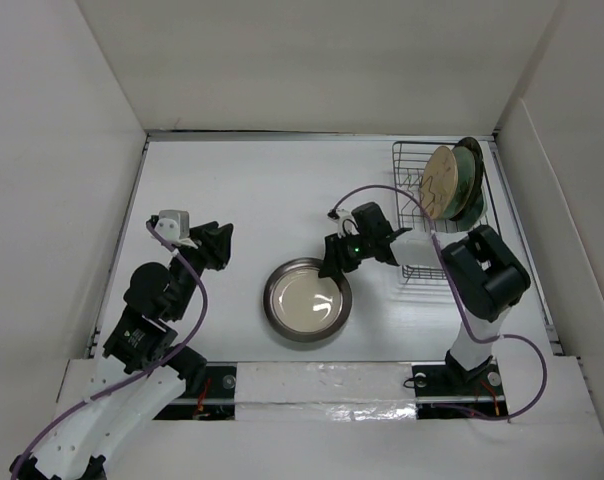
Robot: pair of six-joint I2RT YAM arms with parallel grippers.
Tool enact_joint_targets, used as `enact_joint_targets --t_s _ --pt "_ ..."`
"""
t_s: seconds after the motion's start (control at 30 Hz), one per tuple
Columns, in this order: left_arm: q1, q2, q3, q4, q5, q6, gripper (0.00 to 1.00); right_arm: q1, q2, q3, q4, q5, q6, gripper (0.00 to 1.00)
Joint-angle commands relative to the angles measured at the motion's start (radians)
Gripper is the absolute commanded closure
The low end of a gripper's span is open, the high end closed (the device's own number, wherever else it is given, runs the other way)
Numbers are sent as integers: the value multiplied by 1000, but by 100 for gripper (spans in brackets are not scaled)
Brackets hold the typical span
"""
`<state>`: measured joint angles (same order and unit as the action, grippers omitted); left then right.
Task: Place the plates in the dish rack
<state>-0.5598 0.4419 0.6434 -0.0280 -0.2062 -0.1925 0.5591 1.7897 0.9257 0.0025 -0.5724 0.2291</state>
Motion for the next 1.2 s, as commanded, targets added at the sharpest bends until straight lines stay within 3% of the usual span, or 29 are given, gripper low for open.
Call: enact_joint_targets --t_s 0.0,0.07,0.1,0.27,0.3,0.43,0.57,0.87,1.0,1.17 --pt "5 -19 2 36 -4 -7 66 32 75 -33 -27 -92 33 55" --pt "5 -23 4 34 1 -7 67 41 86 -19 -32 -89 32 57" --pt "5 -28 4 36 -2 -5 66 41 86 -19 -16 -92 39 66" --pt "5 -25 4 33 -6 -4 66 50 106 22 8 -147 58 90" --pt "5 -28 4 36 -2 -4 66 61 102 30 31 -158 71 100" --pt "5 -25 2 33 -13 -4 66 70 30 54 134 -192 153 100" --pt "5 -31 1 42 -5 -4 66 79 -107 125 175 -55 179 100" --pt "5 -40 2 33 16 -12 66 -114 -430 180 237 538 243 100" --pt "5 -57 -1 40 18 -12 66 -143 -498 214 192 955 126 100" --pt "5 -61 1 40 41 -13 66 -182 -506 263 232 1247 -57 100"
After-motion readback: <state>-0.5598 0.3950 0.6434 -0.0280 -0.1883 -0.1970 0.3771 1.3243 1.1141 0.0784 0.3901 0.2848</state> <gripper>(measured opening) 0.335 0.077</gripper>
